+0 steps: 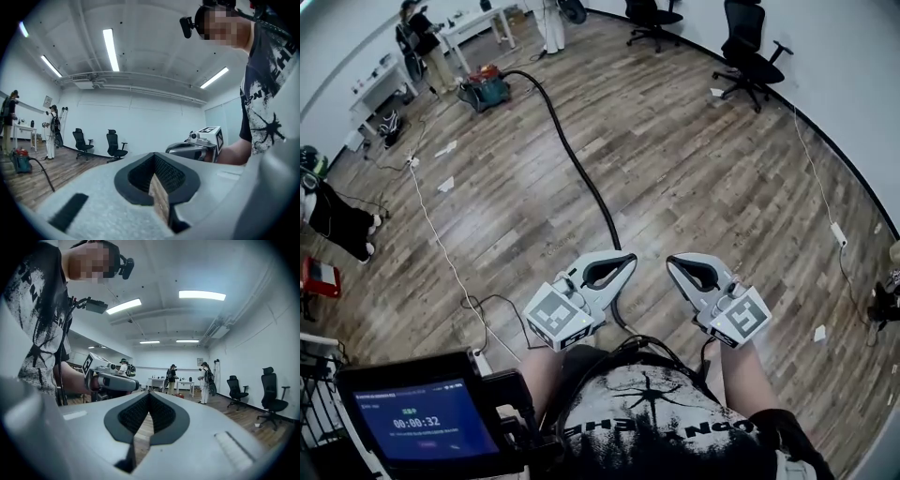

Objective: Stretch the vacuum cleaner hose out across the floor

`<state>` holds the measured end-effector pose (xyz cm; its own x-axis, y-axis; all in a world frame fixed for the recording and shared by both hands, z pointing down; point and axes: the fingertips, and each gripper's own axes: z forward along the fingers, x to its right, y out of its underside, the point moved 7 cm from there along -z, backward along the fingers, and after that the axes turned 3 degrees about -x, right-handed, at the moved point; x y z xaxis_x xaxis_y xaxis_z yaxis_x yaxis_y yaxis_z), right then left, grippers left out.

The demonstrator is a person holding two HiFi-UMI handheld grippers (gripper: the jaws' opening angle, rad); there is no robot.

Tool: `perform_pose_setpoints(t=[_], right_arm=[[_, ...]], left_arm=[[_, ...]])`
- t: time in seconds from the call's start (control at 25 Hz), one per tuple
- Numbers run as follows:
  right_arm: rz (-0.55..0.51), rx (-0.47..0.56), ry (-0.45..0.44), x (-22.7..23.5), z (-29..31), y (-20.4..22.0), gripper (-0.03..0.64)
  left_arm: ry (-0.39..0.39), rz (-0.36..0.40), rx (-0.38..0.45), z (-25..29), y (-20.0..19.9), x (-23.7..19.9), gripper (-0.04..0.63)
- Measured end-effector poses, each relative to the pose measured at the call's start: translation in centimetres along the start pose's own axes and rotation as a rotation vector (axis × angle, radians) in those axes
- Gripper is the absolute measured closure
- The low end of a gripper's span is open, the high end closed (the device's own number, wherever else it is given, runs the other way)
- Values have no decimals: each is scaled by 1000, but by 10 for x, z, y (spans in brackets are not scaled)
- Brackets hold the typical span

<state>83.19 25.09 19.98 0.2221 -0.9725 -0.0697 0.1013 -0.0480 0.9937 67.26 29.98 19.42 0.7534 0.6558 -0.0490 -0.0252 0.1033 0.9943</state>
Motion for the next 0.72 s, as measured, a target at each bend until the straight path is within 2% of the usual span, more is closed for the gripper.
perform_pose_setpoints(t=[0.28,0.72], right_arm=[[-25,-24,-38,2,-13,8,611],[-70,-78,-31,9,-17,7,611]], left_arm=[[-61,-20,-6,5,6,18,595],[-71,10,-17,16,2,24,595]])
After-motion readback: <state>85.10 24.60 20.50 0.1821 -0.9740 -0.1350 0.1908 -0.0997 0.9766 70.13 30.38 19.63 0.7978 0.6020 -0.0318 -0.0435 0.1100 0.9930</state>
